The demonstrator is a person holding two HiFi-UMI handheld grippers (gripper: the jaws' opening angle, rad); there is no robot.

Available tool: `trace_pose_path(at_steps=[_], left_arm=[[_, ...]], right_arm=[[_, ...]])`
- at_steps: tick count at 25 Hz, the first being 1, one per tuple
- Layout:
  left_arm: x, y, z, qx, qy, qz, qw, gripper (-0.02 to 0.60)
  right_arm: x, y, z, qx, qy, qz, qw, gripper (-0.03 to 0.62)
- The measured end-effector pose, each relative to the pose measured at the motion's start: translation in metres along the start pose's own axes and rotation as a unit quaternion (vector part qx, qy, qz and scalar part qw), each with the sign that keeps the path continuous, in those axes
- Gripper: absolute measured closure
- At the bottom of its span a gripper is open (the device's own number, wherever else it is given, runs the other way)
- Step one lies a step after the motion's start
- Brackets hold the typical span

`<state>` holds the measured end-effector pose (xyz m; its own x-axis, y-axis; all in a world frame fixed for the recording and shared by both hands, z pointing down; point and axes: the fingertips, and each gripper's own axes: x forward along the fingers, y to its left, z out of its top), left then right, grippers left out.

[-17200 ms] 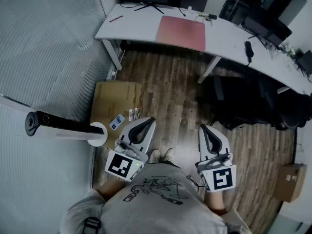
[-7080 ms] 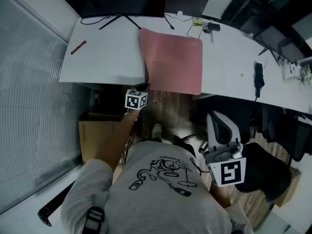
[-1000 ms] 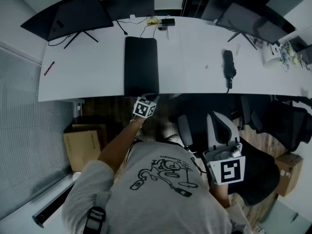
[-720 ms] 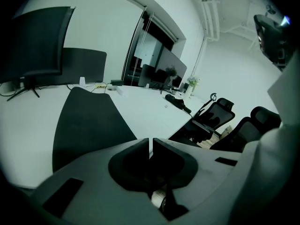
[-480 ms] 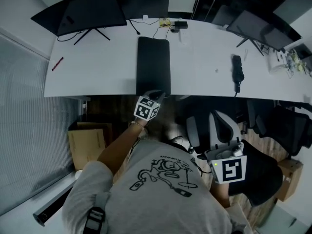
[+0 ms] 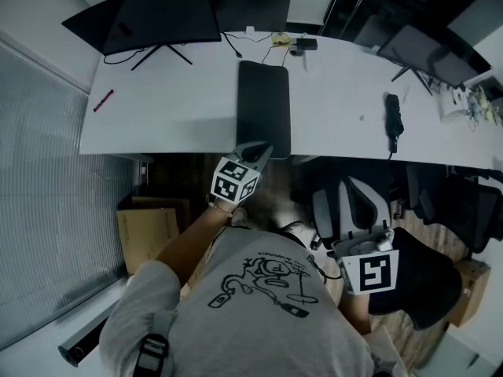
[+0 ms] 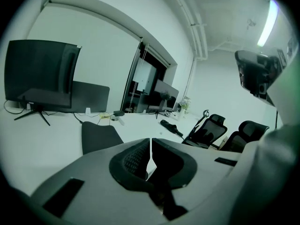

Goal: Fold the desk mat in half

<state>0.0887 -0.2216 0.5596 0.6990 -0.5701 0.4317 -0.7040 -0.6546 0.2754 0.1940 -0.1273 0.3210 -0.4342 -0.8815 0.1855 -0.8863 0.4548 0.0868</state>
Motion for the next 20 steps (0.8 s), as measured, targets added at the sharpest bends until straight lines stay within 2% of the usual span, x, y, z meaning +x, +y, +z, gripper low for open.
trace_pose_path(at_steps=[8, 20], left_arm=[[-0.064, -0.003, 0.051, 0.016, -0.062, -0.008, 0.9979, 0.551], [-0.158, 0.006, 0.116, 0.019, -0.148, -0.011, 0.9888, 0.549]], right_arm=[[0.015, 0.027, 0.007, 0.000, -0.007, -0.001, 1.000, 0.588], [0.043, 0.064, 0.016, -0.005, -0.015, 0.008, 1.000, 0.588]])
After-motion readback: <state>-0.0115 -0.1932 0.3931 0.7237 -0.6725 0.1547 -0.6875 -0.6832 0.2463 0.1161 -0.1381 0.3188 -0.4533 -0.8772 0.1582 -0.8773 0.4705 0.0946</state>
